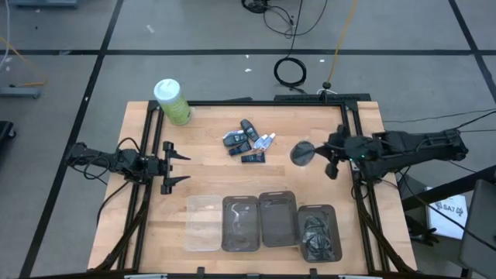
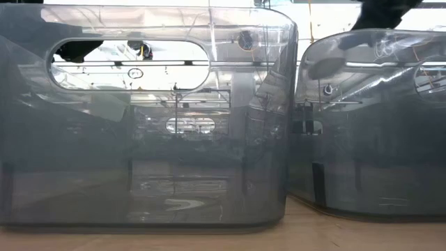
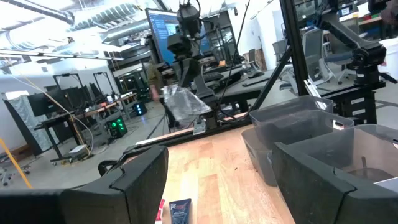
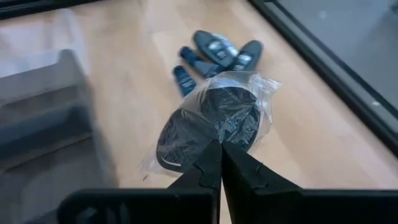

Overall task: Pick & Place Travel size toiletries
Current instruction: Put the black hairbrush into the right black bin

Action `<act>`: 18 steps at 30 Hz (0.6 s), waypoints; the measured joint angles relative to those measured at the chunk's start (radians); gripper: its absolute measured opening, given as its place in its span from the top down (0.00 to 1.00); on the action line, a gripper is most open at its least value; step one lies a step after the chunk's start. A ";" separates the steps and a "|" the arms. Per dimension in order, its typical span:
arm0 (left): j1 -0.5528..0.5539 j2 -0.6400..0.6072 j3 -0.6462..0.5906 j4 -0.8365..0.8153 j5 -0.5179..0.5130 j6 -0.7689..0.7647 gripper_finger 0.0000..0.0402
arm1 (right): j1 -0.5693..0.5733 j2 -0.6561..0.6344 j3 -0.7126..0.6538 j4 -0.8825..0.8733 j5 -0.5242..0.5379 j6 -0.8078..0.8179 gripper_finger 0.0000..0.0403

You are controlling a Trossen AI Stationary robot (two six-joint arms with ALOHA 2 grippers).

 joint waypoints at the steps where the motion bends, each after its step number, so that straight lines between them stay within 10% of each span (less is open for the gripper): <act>1: 0.000 0.000 0.000 0.000 0.000 0.000 0.30 | 0.022 -0.017 -0.007 0.000 0.000 0.003 1.00; 18: 0.000 0.000 0.000 0.000 0.000 0.000 0.30 | 0.392 -0.088 -0.038 0.146 -0.181 0.015 1.00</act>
